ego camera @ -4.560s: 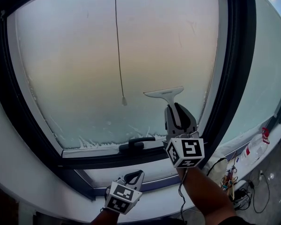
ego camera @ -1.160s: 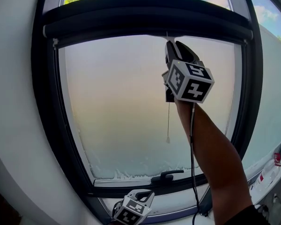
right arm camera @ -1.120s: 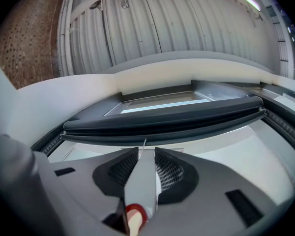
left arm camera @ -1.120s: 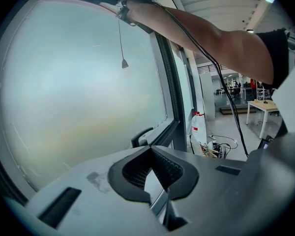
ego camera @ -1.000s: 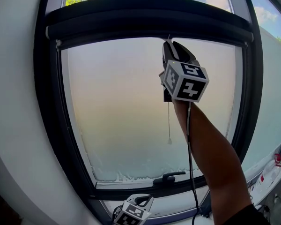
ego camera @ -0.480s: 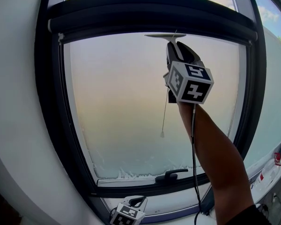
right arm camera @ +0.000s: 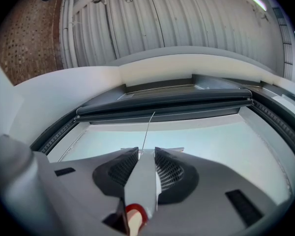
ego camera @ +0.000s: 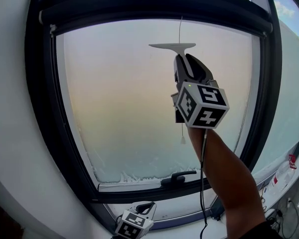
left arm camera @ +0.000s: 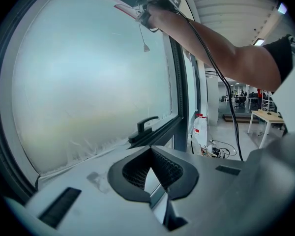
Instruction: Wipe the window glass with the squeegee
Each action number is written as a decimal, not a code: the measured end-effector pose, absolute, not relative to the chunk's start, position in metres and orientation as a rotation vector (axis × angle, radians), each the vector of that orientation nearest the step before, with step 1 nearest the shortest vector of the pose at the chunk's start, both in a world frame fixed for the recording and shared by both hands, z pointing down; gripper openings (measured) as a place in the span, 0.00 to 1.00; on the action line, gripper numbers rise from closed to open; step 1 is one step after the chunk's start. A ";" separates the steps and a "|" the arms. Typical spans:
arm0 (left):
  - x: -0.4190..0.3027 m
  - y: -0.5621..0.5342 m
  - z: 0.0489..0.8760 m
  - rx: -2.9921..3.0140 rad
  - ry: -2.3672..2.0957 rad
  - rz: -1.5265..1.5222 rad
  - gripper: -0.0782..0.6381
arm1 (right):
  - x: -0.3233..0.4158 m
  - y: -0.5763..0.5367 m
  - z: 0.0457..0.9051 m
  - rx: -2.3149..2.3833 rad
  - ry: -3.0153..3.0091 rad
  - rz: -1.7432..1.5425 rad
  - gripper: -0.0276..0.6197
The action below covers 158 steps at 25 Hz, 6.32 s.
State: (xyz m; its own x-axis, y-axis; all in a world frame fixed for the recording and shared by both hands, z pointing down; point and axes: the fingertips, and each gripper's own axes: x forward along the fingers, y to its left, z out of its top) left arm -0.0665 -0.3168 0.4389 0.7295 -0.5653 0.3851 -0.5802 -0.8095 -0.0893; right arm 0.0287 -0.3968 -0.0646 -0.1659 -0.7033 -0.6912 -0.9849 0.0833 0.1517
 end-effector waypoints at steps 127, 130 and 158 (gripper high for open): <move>-0.083 0.052 0.586 2.444 -1.065 0.392 0.11 | 0.062 0.066 0.572 -1.589 2.742 -0.626 0.19; -0.087 0.050 0.582 2.465 -1.065 0.406 0.11 | 0.059 0.064 0.561 -1.585 2.697 -0.619 0.19; -0.184 0.059 0.562 2.563 -1.015 0.346 0.11 | -0.044 0.085 0.553 -1.617 2.759 -0.474 0.19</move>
